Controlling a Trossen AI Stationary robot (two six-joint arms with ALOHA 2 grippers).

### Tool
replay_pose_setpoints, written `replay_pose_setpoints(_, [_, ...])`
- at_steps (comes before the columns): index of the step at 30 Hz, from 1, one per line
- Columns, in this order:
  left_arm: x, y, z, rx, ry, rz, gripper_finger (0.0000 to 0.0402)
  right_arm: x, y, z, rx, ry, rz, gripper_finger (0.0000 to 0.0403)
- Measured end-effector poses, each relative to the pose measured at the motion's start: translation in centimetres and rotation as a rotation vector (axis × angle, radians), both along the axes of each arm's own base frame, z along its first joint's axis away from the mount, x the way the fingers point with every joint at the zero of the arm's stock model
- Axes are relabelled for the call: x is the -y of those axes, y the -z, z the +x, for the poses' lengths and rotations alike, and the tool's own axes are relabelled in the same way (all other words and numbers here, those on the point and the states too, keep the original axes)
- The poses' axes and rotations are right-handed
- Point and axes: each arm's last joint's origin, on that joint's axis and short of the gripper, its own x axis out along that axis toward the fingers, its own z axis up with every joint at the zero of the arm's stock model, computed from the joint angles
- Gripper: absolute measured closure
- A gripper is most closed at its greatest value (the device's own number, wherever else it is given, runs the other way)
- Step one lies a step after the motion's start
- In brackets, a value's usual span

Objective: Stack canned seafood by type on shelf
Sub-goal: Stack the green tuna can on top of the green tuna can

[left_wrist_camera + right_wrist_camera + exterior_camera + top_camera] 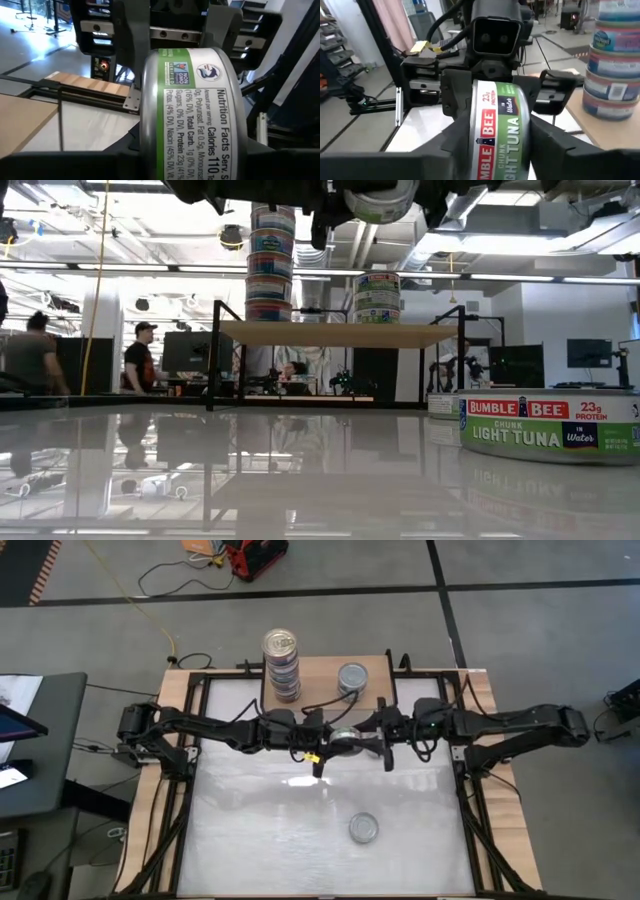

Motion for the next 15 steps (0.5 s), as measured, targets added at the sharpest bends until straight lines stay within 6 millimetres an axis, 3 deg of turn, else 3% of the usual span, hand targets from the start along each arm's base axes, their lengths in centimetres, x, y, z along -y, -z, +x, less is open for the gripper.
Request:
replay_pose_setpoints(7, [0.0,0.0,0.0,-0.004,-0.025,0.023,0.0260,0.1,0.2,0.2,-0.014,-0.023,0.003,0.0237])
replay_pose_setpoints(15, [-0.2,-0.3,-0.1,0.004,-0.088,0.177,0.0171,0.7,-0.6,-1.1,-0.002,0.011,0.035,0.0237])
